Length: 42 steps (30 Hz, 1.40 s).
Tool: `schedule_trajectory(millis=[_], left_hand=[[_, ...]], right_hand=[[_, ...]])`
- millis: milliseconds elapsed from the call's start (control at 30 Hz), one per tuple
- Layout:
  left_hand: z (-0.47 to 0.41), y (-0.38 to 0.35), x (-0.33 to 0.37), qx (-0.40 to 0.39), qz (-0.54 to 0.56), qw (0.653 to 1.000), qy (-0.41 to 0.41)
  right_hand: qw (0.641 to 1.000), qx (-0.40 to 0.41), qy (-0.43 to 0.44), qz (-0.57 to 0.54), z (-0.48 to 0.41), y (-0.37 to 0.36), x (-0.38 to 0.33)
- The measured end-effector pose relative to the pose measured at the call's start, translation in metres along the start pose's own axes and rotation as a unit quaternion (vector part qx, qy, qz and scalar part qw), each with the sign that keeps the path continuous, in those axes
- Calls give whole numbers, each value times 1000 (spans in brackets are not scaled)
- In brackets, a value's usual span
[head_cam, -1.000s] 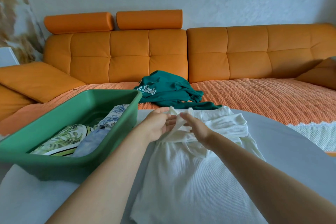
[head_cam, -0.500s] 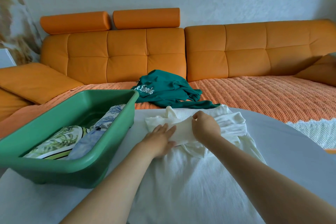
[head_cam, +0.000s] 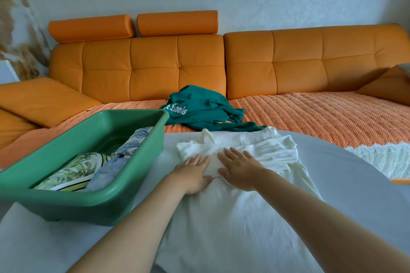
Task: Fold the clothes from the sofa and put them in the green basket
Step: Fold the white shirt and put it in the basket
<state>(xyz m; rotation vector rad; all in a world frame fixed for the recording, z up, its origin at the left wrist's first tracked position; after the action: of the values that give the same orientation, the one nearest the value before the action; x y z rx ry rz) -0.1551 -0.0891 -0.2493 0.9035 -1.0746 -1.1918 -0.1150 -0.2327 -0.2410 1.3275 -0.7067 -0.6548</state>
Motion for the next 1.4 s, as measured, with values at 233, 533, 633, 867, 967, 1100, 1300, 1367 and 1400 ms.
schedule_trajectory(millis=[233, 533, 633, 867, 967, 1100, 1300, 1367, 1400], left_hand=[[30, 4, 4, 25, 50, 998, -13], [50, 3, 10, -12, 90, 996, -6], [48, 21, 9, 73, 161, 984, 3], [36, 21, -29, 138, 31, 952, 272], [25, 17, -34, 137, -11, 949, 283], [7, 14, -36, 128, 107, 943, 289], [-1, 36, -39, 242, 414, 851, 215], [2, 40, -42, 261, 479, 816, 190], [4, 41, -42, 265, 507, 800, 179]], right_hand=[[998, 67, 0, -2, 36, 9, 11], [998, -27, -21, -48, 75, 10, 40], [998, 31, -33, -49, 74, 23, 35], [995, 94, -21, 9, 40, 23, 10], [998, 50, 0, 24, 28, 4, 4], [998, 53, -3, 26, 16, -6, 2], [998, 62, 13, -5, 8, -8, -14], [994, 96, 28, -44, 10, -3, -21], [990, 124, 35, -51, 12, 2, -23]])
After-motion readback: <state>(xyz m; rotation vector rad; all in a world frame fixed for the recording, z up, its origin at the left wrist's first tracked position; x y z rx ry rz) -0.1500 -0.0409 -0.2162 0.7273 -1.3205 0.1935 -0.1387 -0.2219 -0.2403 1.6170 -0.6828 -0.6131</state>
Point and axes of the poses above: each hand's wrist, its own z-axis away from the middle knuckle, its own y-axis out of the back of the hand, x = y × z, the point moved 7 cm from there along -z, towards the middle knuckle, and after that the axes turned 6 degrees about z, right-handed, at the moved point
